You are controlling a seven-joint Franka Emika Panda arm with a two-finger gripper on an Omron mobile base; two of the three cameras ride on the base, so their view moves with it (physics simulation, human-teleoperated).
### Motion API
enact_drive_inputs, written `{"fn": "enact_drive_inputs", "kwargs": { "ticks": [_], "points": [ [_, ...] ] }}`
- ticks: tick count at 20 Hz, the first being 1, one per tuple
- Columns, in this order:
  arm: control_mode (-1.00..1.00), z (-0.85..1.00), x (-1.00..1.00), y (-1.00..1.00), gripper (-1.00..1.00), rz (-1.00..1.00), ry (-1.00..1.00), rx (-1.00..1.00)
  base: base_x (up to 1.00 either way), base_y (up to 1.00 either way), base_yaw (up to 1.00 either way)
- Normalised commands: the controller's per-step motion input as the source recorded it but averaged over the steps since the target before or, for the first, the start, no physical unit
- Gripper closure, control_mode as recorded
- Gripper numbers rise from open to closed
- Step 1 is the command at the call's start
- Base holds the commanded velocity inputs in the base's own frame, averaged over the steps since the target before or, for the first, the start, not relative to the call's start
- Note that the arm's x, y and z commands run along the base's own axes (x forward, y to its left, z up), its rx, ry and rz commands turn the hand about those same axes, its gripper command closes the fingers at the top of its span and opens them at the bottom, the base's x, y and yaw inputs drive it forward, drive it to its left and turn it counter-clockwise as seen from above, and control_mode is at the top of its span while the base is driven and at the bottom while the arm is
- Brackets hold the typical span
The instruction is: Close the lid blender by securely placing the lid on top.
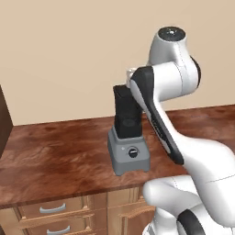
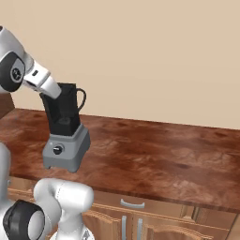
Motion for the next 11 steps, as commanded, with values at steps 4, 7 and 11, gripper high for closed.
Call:
{"fn": "enact_drive_inputs", "kwargs": {
  "ticks": [4, 7, 11],
  "points": [
    [-1.0, 0.02, -0.23, -0.7, -1.0, 0.0, -0.03, 0.05, 0.0, 0.0, 0.0],
    [-1.0, 0.02, -0.18, -0.8, -1.0, 0.0, -0.01, 0.03, 0.0, 0.0, 0.0],
    [-1.0, 0.01, -0.15, -0.79, -1.0, 0.0, -0.02, 0.02, 0.0, 0.0, 0.0]
  ]
}}
